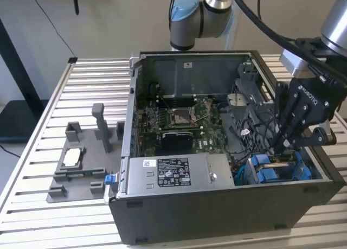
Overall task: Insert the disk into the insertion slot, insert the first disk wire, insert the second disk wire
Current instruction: 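Insert the second disk wire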
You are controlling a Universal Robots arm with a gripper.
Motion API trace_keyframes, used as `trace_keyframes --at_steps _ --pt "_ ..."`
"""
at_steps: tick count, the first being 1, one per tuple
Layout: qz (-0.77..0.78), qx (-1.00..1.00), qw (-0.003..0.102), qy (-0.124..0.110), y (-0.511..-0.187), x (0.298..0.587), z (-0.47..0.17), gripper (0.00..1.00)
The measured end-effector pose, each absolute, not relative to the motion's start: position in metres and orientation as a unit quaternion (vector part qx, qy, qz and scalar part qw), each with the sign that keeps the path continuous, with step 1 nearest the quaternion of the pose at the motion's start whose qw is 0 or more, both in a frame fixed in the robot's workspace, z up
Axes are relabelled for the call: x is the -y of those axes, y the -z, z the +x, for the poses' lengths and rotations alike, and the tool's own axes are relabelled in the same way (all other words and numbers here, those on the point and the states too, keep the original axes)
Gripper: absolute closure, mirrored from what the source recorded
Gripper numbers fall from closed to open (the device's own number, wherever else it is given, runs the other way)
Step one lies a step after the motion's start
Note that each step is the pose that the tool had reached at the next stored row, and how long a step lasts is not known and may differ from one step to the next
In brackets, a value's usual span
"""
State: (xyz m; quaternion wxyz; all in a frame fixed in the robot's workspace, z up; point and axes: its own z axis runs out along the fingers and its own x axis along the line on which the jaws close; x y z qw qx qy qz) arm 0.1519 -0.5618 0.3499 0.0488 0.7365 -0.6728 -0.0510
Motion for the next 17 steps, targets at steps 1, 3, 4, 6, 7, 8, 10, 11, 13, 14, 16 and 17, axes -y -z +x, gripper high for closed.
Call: trace_keyframes --at_steps 1,3,4,6,7,8,10,11,13,14,16,17 --pt "0.736 0.673 0.049 0.051 -0.3496 0.5619 0.1520 0.84" --pt "0.736 0.673 0.049 0.051 -0.3490 0.5621 0.1521 0.84" --pt "0.736 0.673 0.049 0.051 -0.3489 0.5622 0.1522 0.84" --pt "0.736 0.673 0.049 0.051 -0.3488 0.5621 0.1522 0.84" --pt "0.736 0.673 0.048 0.051 -0.3488 0.5622 0.1522 0.84" --pt "0.737 0.673 0.048 0.051 -0.3488 0.5622 0.1522 0.84" --pt "0.737 0.673 0.047 0.050 -0.3487 0.5622 0.1516 0.84" --pt "0.737 0.673 0.045 0.047 -0.3488 0.5622 0.1508 0.84" --pt "0.737 0.673 0.040 0.042 -0.3487 0.5623 0.1482 0.84" --pt "0.737 0.673 0.038 0.039 -0.3486 0.5623 0.1468 0.84" --pt "0.737 0.674 0.034 0.035 -0.3484 0.5623 0.1446 0.84" --pt "0.738 0.674 0.032 0.034 -0.3483 0.5623 0.1441 0.84"
